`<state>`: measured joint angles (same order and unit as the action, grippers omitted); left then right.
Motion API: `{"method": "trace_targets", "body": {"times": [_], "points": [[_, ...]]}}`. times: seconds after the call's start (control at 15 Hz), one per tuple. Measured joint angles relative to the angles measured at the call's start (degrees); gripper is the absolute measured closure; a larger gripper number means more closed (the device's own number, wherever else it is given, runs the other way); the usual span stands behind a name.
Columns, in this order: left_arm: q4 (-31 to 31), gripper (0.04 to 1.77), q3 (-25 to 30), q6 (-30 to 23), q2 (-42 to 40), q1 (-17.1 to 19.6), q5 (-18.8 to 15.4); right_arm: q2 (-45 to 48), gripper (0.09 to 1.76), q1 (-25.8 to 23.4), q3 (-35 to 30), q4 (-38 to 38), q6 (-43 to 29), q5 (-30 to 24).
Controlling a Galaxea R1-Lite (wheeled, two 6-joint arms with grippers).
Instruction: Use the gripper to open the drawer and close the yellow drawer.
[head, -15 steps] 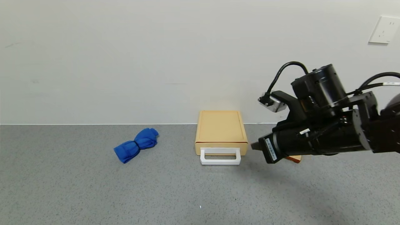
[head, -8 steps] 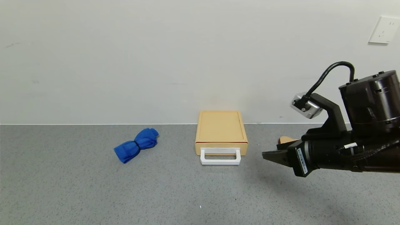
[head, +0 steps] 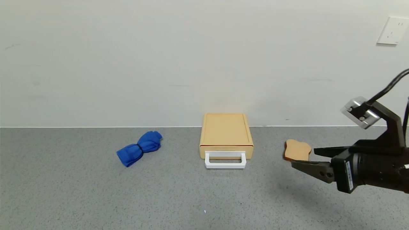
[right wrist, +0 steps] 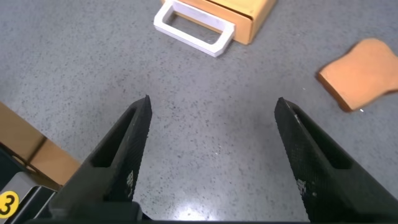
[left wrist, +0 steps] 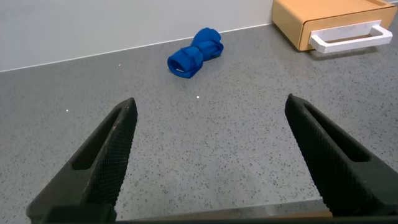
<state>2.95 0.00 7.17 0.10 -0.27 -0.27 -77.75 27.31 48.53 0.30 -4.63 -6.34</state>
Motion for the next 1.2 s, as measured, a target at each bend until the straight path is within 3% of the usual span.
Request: {"method": "trace_targets", "body": {"times": [0.6,1.0,1.2], "points": [[0.0,0.09,0.0,0.0,0.0,0.0,0.0,18.0,0.22,-9.2,-7.0,1.9,-0.2,0.4],[0.0,0.09,0.0,0.0,0.0,0.0,0.0,34.6,0.18,-19.9,-7.9,13.0,-0.2,0.4],[0.0,0.09,0.0,0.0,0.0,0.0,0.0,42.3,0.17,-22.6,-8.2,18.4,-0.2,0.6]]}}
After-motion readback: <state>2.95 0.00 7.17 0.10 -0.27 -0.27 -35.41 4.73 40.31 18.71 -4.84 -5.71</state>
